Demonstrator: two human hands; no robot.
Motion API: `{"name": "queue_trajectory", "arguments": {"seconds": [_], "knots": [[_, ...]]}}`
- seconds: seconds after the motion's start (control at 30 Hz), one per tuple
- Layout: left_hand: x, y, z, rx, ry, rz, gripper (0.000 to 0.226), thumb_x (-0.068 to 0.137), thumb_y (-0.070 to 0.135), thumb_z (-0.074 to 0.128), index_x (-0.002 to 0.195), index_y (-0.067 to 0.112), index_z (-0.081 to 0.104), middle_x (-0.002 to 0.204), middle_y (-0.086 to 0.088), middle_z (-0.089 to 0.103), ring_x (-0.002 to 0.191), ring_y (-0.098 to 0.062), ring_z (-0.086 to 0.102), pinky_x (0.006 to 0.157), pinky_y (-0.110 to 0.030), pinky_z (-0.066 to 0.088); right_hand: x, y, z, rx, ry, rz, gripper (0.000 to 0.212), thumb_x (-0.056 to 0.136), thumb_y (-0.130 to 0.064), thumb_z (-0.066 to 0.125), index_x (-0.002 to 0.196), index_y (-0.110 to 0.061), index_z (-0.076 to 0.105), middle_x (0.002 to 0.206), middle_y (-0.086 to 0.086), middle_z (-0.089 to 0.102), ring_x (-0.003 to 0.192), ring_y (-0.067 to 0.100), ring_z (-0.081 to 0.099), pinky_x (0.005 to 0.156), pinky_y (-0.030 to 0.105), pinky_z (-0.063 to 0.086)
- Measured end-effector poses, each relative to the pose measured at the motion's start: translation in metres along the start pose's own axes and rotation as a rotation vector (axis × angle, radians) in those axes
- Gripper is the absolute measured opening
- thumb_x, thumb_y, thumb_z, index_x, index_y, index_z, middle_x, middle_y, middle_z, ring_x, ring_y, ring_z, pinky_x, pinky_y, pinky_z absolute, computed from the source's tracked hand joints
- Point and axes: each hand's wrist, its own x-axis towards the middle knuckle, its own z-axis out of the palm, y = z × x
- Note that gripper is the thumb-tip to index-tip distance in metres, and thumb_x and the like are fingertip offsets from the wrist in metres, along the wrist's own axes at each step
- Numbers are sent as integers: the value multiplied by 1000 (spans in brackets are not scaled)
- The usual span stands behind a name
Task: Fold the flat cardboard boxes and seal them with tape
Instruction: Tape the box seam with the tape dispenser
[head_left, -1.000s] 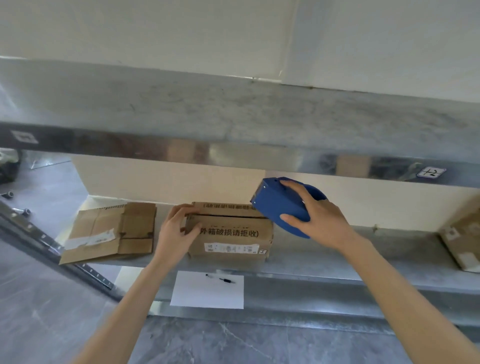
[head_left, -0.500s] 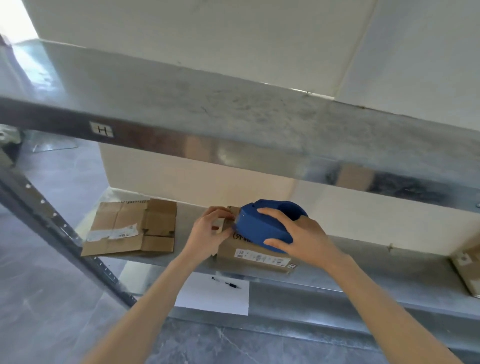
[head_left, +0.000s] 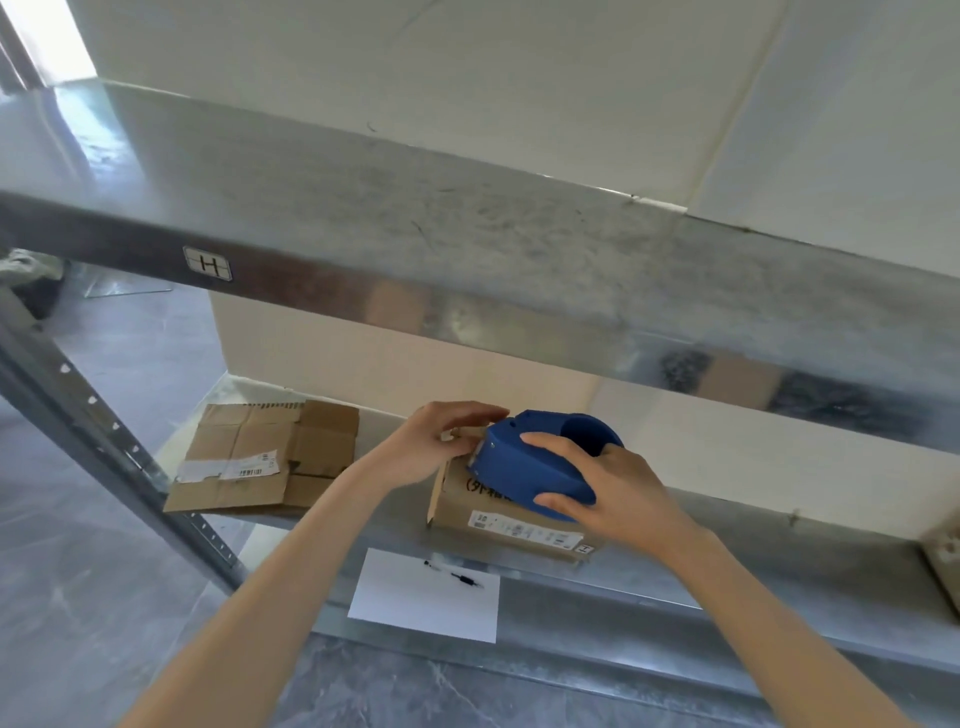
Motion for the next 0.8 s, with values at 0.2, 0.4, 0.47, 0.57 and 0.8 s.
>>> {"name": "queue_trajectory", "arguments": {"seconds": [0.2,0.4,0.47,0.57,0.8], "knots": [[2,6,-2,-33,89,23,43,89,-14,53,100,23,70,100,14,72,100,-2,66,91,-18,49,-3,-3,-9,6,52,-53,61,92,-53,60,142,-52,23,94,-9,66,62,15,43,61,24,30],[3,13,-2,-77,217,-11,43,85,-21,53,83,19,70,85,9,72,82,-4,67,77,-17,51,3,-2,-16,39,-73,2,61,91,-66,44,137,-68,4,110,-9,65,74,13,55,65,23,39],[4,15,-2,-131,261,-28,42,83,-23,53,80,16,69,86,-3,71,82,-16,67,76,-27,53,5,-2,-20,86,-93,31,62,90,-68,46,135,-71,3,108,-9,65,76,12,57,66,20,43],[2,15,-3,-140,305,-44,35,85,-19,57,79,13,68,86,-9,70,83,-31,66,80,-38,53,8,-3,-29,132,-116,41,62,90,-67,48,137,-72,8,100,-14,62,73,7,55,65,18,43],[-19,6,-13,-159,412,-79,23,85,-15,62,81,7,68,81,-5,67,68,-7,61,71,-16,49,-2,9,-51,332,-176,100,55,86,-66,56,130,-76,24,95,-6,71,72,18,64,69,43,55]]}}
